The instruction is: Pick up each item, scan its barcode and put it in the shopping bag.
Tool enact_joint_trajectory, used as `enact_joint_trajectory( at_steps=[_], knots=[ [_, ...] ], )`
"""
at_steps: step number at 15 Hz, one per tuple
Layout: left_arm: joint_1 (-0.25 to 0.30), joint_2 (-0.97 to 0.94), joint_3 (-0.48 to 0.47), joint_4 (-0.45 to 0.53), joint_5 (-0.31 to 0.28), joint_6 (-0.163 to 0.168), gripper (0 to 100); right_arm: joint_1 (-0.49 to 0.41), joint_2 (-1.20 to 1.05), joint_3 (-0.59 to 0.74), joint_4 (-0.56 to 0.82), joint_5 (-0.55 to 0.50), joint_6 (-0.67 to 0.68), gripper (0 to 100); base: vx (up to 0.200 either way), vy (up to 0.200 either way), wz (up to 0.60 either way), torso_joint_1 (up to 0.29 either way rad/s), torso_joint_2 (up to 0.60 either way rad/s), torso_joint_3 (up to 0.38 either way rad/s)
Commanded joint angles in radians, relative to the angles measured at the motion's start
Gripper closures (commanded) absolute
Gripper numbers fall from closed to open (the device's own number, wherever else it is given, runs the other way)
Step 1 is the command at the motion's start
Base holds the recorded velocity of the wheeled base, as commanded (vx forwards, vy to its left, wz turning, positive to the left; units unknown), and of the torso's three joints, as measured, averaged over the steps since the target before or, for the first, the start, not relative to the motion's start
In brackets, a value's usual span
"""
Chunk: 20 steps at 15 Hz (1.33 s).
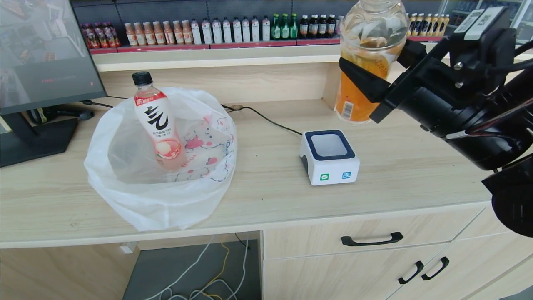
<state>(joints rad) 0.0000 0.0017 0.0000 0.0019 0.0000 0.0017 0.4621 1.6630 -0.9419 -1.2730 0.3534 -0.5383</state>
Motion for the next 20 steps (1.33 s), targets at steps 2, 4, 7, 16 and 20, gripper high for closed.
enact_joint_trajectory(
  at_steps=[2, 4, 7, 16, 20],
  knots=[
    [0.0, 0.0, 0.0, 0.0, 0.0, 0.0, 0, -0.002, -0.012, 0.054, -0.075, -0.139, 0.135, 100, 0.0, 0.0, 0.0, 0.0, 0.0, 0.0],
    [0.0, 0.0, 0.0, 0.0, 0.0, 0.0, 0, -0.002, -0.014, 0.146, -0.131, -0.333, 0.282, 100, 0.0, 0.0, 0.0, 0.0, 0.0, 0.0],
    [0.0, 0.0, 0.0, 0.0, 0.0, -0.002, 0, 0.004, -0.034, 0.238, -0.169, -0.447, 0.342, 100, 0.0, 0.0, 0.0, 0.0, 0.0, 0.0],
    [0.0, 0.0, 0.0, 0.0, 0.0, -0.002, 0, -0.002, -0.014, 0.267, -0.21, -0.458, 0.386, 100, 0.0, 0.178, 0.0, 0.003, 0.0, 0.002],
    [0.0, 0.0, 0.0, 0.0, 0.0, -0.003, 0, -0.003, -0.011, 0.268, -0.217, -0.458, 0.399, 100, 0.0, 0.2, 0.0, 0.004, 0.0, 0.001]
  ],
)
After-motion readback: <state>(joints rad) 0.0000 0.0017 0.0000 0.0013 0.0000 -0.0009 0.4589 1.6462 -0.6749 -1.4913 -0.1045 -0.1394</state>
